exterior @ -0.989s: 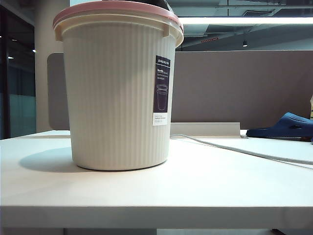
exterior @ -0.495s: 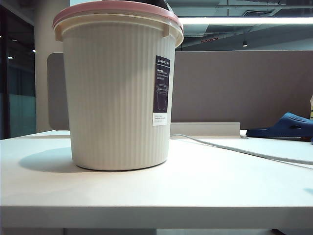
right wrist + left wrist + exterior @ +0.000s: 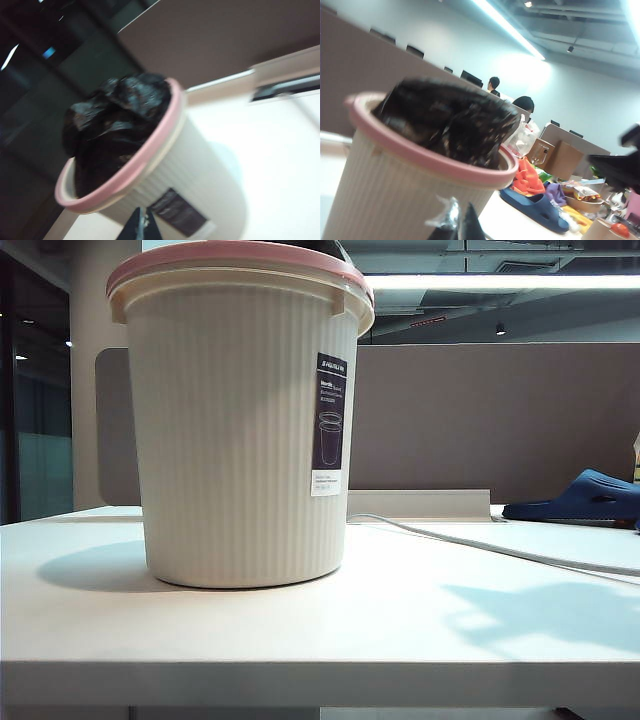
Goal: Open the ring lid of the trash can, pull out the black garbage bag inside, and place it on the table.
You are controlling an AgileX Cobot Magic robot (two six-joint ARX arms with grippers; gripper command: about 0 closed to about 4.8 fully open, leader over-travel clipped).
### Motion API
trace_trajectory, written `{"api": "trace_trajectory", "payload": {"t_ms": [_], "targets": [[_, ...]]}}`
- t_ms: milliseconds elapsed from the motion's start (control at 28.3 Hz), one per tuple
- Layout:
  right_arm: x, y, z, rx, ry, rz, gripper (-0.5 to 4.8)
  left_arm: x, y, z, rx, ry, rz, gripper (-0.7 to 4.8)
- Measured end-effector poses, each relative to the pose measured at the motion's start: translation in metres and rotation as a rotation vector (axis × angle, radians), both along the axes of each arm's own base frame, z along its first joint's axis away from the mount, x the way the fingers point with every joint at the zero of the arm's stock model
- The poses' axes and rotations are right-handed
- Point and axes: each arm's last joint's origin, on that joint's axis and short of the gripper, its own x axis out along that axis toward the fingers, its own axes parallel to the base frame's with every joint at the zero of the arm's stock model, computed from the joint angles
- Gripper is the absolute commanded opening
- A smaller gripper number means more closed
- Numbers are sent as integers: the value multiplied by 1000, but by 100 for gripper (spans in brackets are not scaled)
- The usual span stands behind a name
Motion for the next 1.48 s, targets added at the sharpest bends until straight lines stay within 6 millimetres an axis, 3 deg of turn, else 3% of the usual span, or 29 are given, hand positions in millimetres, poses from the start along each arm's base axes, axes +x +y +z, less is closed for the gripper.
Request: {"api": "trace_trajectory", "payload": {"t_ms": [177, 353, 495, 601, 813, 883, 989, 1201, 1343, 1484], "targets": [[33, 36, -4, 39, 91, 113, -2, -10, -1, 29, 87, 42, -10, 17], [53, 65, -19, 94, 173, 164, 1, -8, -3, 58, 167, 112, -105, 17], [66, 71, -23, 182, 200, 160, 120, -2, -5, 79, 222, 95, -172, 17], [72, 74, -29, 223, 263, 153, 139, 9, -6, 89, 258, 96, -217, 17], [73, 77, -29, 262, 288, 173, 141, 41, -7, 89, 262, 176, -254, 27], [72, 77, -28, 277, 295, 179, 167, 52, -7, 87, 268, 188, -276, 41], [73, 77, -28, 296, 305, 179, 192, 69, -11, 83, 273, 210, -316, 115], [75, 78, -30, 331, 347, 180, 222, 85, -34, 80, 295, 182, -451, 127], [81, 82, -39, 343, 413, 190, 222, 91, -52, 75, 329, 165, -484, 200], [86, 85, -45, 358, 455, 210, 222, 92, -64, 73, 374, 133, -440, 208]]}}
